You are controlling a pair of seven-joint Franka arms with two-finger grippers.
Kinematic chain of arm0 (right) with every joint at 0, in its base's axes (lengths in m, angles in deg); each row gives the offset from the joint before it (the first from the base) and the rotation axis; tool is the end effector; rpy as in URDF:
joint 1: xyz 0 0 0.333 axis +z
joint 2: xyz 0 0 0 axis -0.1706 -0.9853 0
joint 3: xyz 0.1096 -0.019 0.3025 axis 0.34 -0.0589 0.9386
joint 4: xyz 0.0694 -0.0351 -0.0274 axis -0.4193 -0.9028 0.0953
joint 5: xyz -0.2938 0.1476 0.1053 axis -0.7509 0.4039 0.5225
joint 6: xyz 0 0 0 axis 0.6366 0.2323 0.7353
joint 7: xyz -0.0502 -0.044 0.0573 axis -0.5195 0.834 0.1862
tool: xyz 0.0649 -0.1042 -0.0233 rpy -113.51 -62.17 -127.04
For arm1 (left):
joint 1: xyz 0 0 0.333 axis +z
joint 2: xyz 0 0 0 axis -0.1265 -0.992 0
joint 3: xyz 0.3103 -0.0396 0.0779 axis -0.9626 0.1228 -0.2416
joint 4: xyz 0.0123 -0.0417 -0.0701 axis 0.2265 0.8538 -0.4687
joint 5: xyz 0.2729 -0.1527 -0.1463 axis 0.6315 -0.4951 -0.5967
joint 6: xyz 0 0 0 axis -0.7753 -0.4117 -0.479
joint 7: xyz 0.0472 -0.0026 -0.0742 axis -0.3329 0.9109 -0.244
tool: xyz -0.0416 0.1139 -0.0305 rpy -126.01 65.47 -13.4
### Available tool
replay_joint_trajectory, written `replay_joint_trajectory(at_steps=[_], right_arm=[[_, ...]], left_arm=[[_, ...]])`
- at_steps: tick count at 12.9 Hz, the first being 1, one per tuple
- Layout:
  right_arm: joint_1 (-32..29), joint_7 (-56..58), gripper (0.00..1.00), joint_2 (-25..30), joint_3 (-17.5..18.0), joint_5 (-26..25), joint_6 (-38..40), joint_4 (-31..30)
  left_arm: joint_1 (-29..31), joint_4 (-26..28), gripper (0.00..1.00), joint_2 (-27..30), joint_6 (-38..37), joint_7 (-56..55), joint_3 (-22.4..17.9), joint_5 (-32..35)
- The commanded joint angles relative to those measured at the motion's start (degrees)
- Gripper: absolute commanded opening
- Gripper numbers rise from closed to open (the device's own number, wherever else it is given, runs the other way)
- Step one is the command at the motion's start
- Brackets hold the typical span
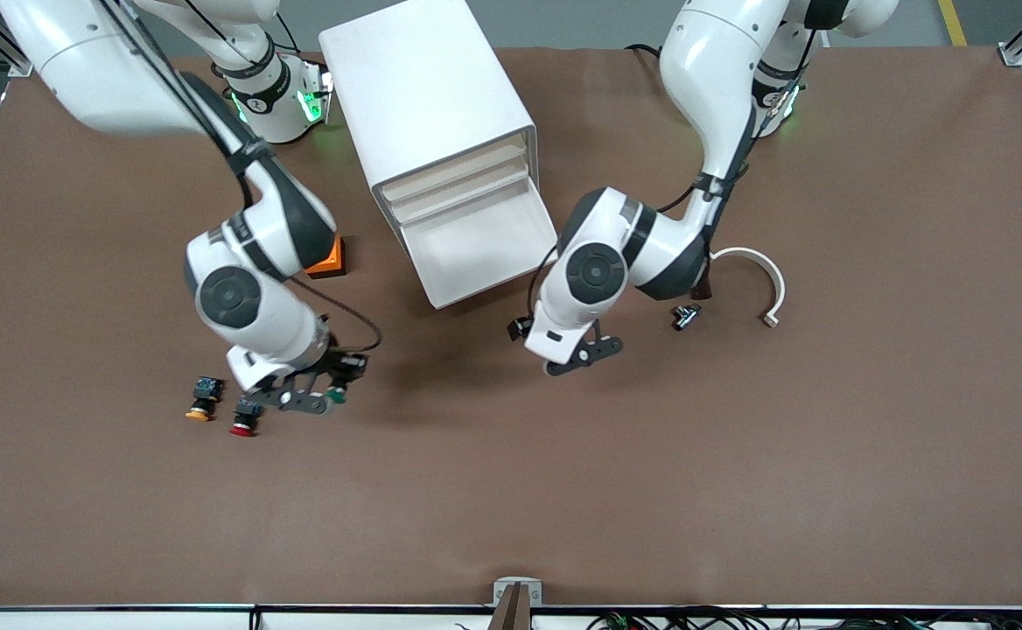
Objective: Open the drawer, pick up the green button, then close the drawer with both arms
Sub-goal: 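Place the green button by the red button while the left gripper pushes drawer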
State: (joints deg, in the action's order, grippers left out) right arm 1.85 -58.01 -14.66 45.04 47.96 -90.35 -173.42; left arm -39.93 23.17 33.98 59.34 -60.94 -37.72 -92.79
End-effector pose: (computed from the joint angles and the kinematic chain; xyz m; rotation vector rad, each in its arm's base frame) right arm 0.6161 0.1747 0.3004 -3.1158 0.2218 0.0314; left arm 0.5053 -0.4567 0.2734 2.9860 0.5721 -0.3029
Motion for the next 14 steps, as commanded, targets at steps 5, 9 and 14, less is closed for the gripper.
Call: replay_joint_trajectory(at_steps=[5, 9, 14], right_arm=[[0.3, 10.9, 0.14, -6.6, -6.6, -0.9, -3.0, 3.6], [0.3, 11.8, 0.21, -8.8, -8.0, -0.7, -5.4, 3.7], [0.3, 11.7, 1.0, -9.8, -8.1, -0.6, -6.7, 4.3]], left_arm=[[-5.9, 0.4, 1.0, -1.8, 0.3, -6.5, 1.3, 0.5], [-9.1, 0.5, 1.0, -1.8, -1.4, -8.8, 2.5, 0.5], [-9.2, 0.3, 1.0, -1.9, -1.9, -15.8, 8.4, 0.2]])
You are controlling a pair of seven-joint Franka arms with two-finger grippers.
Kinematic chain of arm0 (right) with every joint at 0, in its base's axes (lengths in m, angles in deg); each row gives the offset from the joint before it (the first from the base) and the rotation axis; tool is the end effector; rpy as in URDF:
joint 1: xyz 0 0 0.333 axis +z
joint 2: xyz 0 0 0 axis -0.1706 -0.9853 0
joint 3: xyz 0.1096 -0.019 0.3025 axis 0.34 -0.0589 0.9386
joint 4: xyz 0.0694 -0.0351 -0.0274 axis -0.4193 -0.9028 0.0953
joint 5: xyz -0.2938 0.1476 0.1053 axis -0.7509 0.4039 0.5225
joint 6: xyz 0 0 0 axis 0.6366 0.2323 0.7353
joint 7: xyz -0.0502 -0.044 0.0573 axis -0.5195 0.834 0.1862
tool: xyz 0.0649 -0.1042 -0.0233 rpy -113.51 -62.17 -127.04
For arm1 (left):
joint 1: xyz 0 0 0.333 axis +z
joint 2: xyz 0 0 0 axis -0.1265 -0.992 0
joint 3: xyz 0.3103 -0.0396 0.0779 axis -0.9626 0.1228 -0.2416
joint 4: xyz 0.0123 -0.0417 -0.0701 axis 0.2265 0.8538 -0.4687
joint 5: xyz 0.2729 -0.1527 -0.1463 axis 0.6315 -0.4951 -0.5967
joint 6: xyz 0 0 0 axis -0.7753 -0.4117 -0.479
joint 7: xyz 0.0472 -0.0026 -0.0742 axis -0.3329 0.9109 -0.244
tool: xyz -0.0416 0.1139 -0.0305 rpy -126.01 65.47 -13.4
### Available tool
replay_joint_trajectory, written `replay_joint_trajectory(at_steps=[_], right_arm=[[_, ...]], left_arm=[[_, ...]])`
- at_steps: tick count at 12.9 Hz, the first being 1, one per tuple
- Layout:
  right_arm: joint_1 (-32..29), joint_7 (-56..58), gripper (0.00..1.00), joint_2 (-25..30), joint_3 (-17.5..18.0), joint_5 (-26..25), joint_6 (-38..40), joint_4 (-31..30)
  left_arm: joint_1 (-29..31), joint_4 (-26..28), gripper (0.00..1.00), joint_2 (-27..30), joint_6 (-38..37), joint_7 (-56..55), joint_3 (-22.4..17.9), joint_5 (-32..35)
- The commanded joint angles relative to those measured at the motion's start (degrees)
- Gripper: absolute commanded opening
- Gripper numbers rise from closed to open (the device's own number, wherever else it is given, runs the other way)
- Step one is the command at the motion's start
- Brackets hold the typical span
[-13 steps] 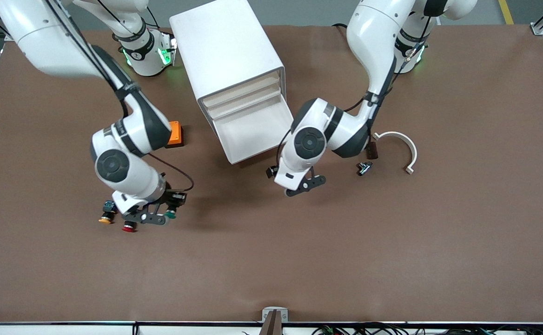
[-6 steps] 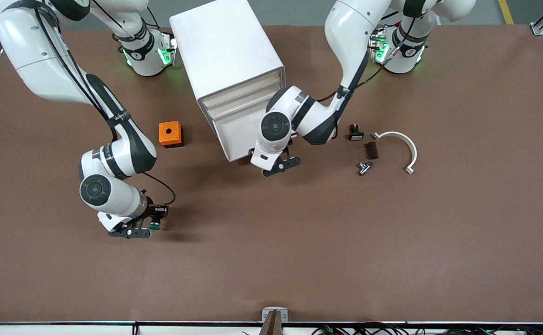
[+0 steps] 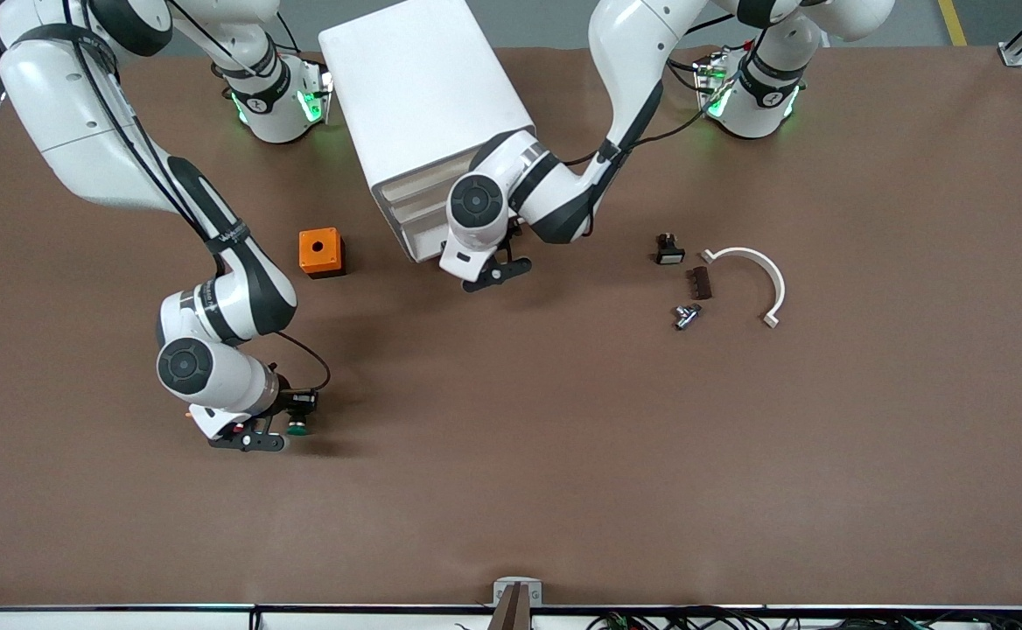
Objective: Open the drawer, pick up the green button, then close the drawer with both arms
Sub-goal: 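Place the green button by the red button while the left gripper pushes drawer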
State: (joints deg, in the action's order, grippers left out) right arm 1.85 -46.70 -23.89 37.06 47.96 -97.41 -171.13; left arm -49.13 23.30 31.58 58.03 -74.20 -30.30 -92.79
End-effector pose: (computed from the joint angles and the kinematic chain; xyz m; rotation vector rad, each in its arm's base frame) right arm 0.6443 0.1058 0.2083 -3.1259 0.1044 0.0598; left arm 0.3636 -0.5678 0.2405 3.0439 0.5459 -0.5075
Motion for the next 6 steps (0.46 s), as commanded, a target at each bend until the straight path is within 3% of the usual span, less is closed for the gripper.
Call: replay_joint_trajectory(at_steps=[1, 6], right_arm=[[0.2, 0.5, 1.0, -0.4, 0.1, -0.5, 0.8, 3.1], [0.3, 2.0, 1.0, 8.3, 0.1, 1.2, 8.1, 5.8]], left_arm=[[0.0, 0.2, 1.0, 0.4, -0.5, -3.9, 1.4, -0.1], [0.8, -0.3, 1.0, 1.3, -0.5, -4.2, 1.5, -2.4]])
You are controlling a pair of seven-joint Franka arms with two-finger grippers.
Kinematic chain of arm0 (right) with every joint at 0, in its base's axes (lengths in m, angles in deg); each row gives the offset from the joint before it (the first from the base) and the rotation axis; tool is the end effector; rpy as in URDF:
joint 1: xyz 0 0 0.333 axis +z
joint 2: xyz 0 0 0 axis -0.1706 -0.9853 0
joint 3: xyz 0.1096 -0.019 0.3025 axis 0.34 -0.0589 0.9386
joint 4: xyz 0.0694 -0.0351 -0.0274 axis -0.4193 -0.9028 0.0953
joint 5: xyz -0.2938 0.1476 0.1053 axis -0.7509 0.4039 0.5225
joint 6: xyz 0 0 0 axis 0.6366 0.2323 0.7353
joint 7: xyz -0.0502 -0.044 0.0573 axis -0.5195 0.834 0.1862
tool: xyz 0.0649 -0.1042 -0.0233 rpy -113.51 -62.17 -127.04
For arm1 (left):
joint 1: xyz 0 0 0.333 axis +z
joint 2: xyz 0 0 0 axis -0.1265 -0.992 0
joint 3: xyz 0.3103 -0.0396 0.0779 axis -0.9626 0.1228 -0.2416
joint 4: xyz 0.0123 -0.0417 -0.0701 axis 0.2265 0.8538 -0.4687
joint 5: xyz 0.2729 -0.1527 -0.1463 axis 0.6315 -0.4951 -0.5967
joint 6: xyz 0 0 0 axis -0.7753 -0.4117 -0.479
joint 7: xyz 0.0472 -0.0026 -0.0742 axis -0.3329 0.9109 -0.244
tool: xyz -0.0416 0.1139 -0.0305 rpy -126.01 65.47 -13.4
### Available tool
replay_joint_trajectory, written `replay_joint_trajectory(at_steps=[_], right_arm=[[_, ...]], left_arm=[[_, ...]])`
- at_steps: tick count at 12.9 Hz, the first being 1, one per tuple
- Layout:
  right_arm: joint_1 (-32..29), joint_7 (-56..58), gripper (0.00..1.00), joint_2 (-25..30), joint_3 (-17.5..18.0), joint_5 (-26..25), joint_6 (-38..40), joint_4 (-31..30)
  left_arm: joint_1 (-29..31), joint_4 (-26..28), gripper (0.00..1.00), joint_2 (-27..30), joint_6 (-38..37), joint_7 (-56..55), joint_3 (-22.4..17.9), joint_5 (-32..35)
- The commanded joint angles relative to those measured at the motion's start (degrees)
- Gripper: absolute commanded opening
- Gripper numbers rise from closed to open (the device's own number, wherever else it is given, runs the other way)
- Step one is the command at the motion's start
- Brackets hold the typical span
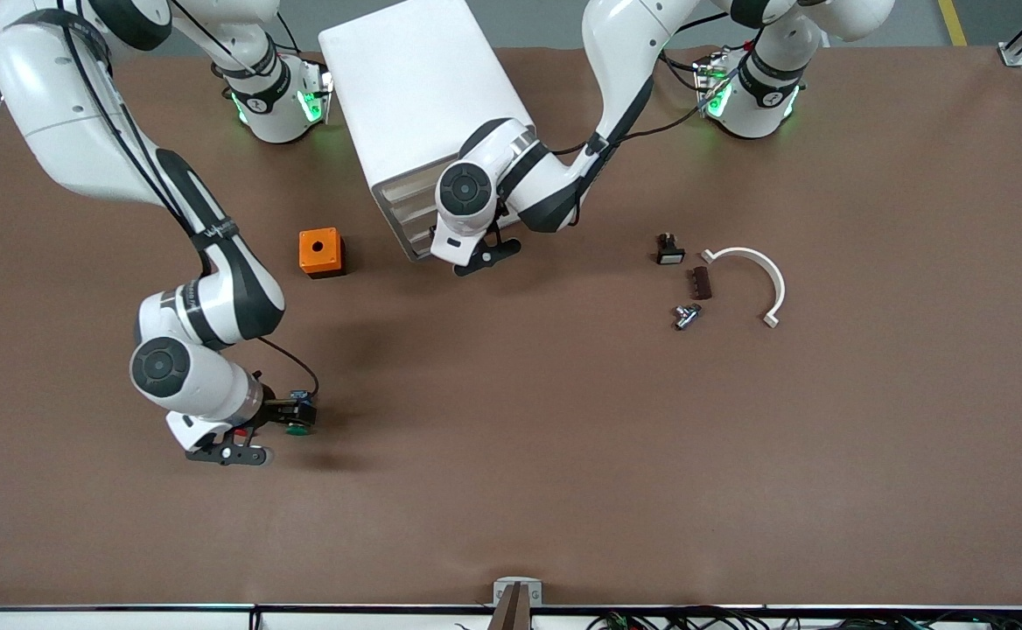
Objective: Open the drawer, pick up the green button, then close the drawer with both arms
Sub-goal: 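Place the green button by the red button while the left gripper pushes drawer, then release the green button and withdraw both grippers from the table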
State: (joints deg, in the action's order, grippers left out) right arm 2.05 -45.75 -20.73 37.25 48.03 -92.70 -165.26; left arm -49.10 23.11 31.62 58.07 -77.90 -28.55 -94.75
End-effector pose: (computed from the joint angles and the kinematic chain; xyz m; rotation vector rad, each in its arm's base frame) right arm 0.6690 0.1002 0.2757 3.1369 -0.1088 0.0597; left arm 0.3487 -0.5790 0.2434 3.0034 0.6318 -0.5728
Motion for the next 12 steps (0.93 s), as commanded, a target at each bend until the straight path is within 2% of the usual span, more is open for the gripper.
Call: replay_joint_trajectory(at_steps=[1, 3, 5, 7, 8, 9, 10, 12], right_arm=[[-0.1, 1.4, 1.0, 7.4, -0.6, 4.3, 4.9, -0.1], [0.7, 5.5, 1.0, 12.8, -4.9, 8.7, 8.2, -0.2], [1.5, 11.7, 1.0, 17.5, -8.8, 11.4, 11.9, -0.2], [3.5, 14.3, 1.0, 22.7, -14.5, 18.5, 16.1, -1.0], [5.9, 15.2, 1.0, 25.4, -18.6, 21.1, 18.6, -1.7], [8.4, 15.9, 1.0, 27.5, -21.5, 21.3, 20.7, -1.9], [9.3, 15.9, 1.0, 29.7, -23.0, 21.3, 22.9, -1.9], [9.2, 15.9, 1.0, 34.3, -23.2, 21.3, 25.9, -3.1]], left_arm=[[1.7, -0.3, 1.0, 2.3, -0.6, -0.4, -1.6, -0.3], [4.2, -1.4, 1.0, 3.7, -0.6, 0.0, -6.3, 0.0], [5.6, -2.3, 1.0, 6.8, -0.6, -0.2, -11.7, 5.8], [7.4, -1.9, 1.0, 10.5, -2.4, 0.0, -16.3, 10.4], [9.2, -2.2, 1.0, 11.4, -6.0, 0.8, -16.5, 12.2], [10.7, -1.8, 1.0, 13.2, -8.1, 2.0, -16.3, 13.6], [11.9, -1.9, 1.0, 13.9, -11.0, 3.9, -16.5, 13.8], [15.7, -2.1, 1.0, 17.1, -15.9, 11.7, -16.5, 14.7]])
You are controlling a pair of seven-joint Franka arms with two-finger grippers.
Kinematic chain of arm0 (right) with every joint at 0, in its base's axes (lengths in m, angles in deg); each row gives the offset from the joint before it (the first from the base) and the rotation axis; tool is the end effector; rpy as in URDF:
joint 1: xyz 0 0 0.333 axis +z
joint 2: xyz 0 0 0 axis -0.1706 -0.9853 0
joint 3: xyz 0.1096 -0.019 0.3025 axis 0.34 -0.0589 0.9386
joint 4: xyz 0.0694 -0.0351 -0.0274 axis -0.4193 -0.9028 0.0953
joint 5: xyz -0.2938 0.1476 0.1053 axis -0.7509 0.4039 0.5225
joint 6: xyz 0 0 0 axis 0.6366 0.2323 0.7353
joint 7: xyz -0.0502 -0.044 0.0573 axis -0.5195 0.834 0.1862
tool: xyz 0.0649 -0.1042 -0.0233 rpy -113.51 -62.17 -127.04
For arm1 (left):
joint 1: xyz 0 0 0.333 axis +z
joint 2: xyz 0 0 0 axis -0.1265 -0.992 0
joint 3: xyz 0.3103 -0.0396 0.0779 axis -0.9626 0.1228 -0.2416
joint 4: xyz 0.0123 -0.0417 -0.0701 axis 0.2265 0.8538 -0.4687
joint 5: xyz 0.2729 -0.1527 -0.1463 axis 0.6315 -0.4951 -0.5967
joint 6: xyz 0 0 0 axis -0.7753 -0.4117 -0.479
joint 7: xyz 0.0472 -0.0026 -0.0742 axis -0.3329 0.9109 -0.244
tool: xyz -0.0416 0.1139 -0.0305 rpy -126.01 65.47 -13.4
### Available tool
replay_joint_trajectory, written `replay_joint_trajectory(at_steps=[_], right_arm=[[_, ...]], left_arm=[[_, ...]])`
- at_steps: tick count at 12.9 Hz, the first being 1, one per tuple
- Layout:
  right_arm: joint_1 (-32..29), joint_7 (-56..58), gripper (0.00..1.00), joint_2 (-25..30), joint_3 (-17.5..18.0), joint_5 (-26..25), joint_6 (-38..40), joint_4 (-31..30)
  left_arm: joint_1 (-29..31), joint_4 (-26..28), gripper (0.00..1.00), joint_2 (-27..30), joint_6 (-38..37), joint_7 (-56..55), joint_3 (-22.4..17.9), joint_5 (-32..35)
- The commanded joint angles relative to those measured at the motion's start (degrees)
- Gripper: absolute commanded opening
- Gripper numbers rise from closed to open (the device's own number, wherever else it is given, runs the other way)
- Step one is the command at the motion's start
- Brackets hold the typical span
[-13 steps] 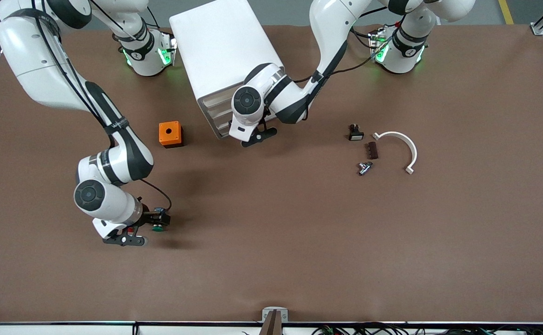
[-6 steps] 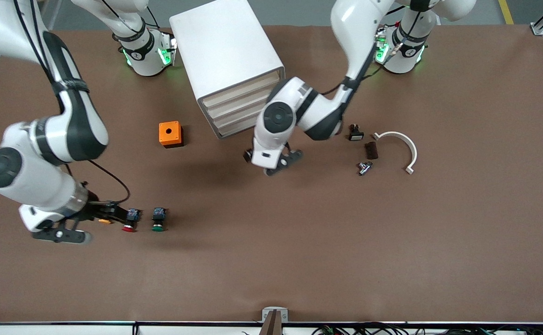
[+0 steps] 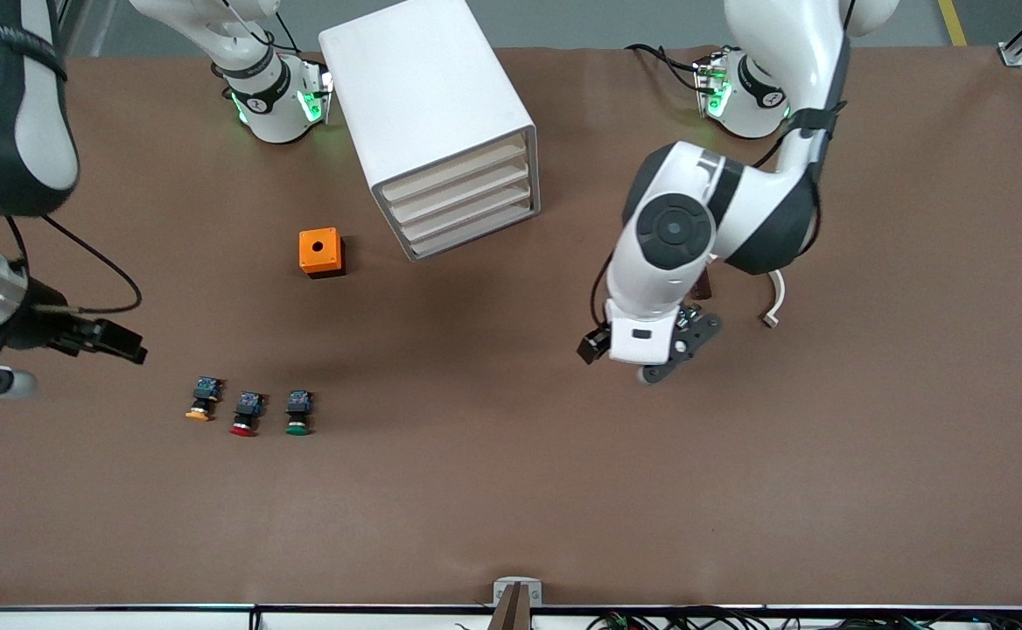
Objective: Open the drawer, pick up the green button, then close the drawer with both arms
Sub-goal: 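Release the green button and withdraw both grippers from the table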
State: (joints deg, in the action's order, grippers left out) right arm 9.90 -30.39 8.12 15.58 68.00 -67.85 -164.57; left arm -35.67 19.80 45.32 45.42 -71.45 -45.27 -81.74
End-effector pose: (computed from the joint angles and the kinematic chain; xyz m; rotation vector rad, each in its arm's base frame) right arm 0.5874 0.0002 0.5417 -3.0953 0.2297 -0.0916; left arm 0.5618 -0.3405 0.4161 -2.9552 -0.9660 0.0752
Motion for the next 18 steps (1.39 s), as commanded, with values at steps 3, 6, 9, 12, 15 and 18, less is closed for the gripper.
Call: replay_joint_trajectory(at_steps=[3, 6, 9, 12, 15, 18], right_arm=[[1.9, 0.4, 1.0, 11.0, -3.3, 1.3, 1.1, -7.3], [2.0, 0.5, 1.0, 12.7, -3.3, 0.6, 1.4, -7.6], [1.9, 0.5, 1.0, 13.4, -3.3, -1.3, 1.5, -7.8], [1.9, 0.7, 1.0, 13.0, -3.0, -1.5, 3.4, -6.9], [1.9, 0.7, 1.0, 12.9, -3.0, -1.5, 3.6, -4.9], [1.2, 0.8, 1.0, 12.9, -2.7, -1.5, 3.6, -4.1]], left_arm=[[8.1, 1.2, 1.0, 9.9, -5.6, 16.5, 0.2, 2.1], [13.3, 1.1, 1.0, 15.9, -12.9, 29.5, 0.2, 2.1], [16.0, 1.2, 1.0, 20.8, -17.5, 37.5, 0.1, 5.4], [18.5, 1.3, 1.0, 23.7, -20.5, 42.9, 0.5, 7.0], [25.8, 1.8, 1.0, 26.4, -22.4, 47.8, 5.1, 7.1], [32.0, 2.3, 1.0, 27.5, -22.2, 48.1, 12.5, 9.6]])
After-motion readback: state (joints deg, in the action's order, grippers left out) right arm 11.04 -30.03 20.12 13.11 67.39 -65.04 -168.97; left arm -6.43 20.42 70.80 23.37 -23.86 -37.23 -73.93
